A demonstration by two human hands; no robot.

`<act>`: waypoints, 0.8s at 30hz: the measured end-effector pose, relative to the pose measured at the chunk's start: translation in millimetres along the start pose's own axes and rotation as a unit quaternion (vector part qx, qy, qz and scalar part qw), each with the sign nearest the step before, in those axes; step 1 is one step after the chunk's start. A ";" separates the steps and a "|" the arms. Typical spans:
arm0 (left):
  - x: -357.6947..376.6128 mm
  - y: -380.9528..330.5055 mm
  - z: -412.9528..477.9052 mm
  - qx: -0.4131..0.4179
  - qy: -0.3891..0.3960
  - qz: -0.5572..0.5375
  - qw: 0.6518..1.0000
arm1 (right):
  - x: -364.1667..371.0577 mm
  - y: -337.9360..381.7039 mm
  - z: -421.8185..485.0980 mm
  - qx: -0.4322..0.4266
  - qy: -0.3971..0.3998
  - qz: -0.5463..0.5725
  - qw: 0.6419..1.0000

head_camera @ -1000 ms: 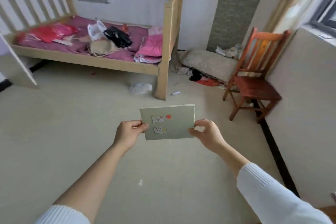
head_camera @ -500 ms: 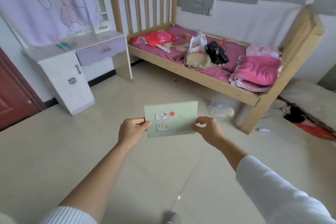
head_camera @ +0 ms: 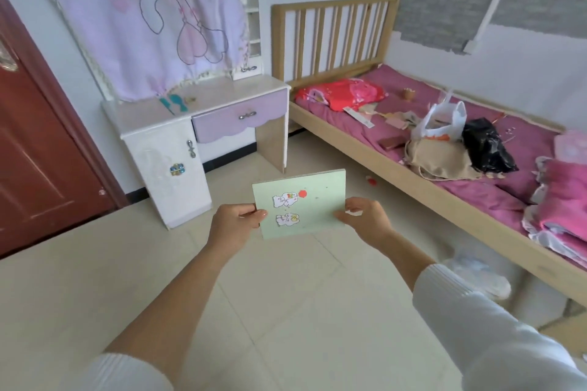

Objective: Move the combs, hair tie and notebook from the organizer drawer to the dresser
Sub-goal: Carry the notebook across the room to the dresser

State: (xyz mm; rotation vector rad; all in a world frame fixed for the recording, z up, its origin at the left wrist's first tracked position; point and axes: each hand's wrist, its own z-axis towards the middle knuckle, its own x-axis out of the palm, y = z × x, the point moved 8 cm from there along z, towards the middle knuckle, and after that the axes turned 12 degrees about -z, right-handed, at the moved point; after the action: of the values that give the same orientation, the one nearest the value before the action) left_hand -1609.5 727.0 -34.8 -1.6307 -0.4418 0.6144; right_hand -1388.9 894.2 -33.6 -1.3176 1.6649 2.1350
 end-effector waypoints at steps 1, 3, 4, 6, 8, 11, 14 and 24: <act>-8.1 -3.3 22.1 0.003 -0.005 -0.004 1.000 | 5.9 8.0 25.0 0.000 0.005 0.010 1.000; -24.3 -9.7 67.2 0.013 -0.014 -0.010 1.000 | 18.8 23.2 75.8 -0.006 0.016 0.018 1.000; -32.1 -12.2 90.6 0.017 -0.018 -0.011 1.000 | 26.2 30.2 101.9 -0.009 0.022 0.016 1.000; -47.3 -14.3 138.3 0.017 -0.021 -0.017 0.999 | 43.3 42.9 153.9 -0.015 0.030 0.016 0.999; -64.4 -12.4 189.5 0.009 -0.027 -0.032 0.999 | 62.5 55.0 208.7 -0.019 0.039 0.022 0.999; -93.1 -7.1 272.8 -0.006 -0.032 -0.061 0.998 | 90.9 79.2 298.3 -0.022 0.051 0.043 0.998; -124.5 -6.4 360.1 -0.027 -0.039 -0.111 0.993 | 116.5 106.9 389.4 -0.001 0.065 0.094 0.993; -180.3 -19.7 586.7 -0.059 -0.090 -0.167 0.980 | 205.8 154.7 599.2 0.171 0.103 0.361 0.911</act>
State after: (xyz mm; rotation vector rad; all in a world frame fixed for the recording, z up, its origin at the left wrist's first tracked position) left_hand -2112.8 1078.9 -38.1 -1.5700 -0.8806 0.4896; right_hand -1930.4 1256.8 -57.7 -0.9260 2.8030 1.8813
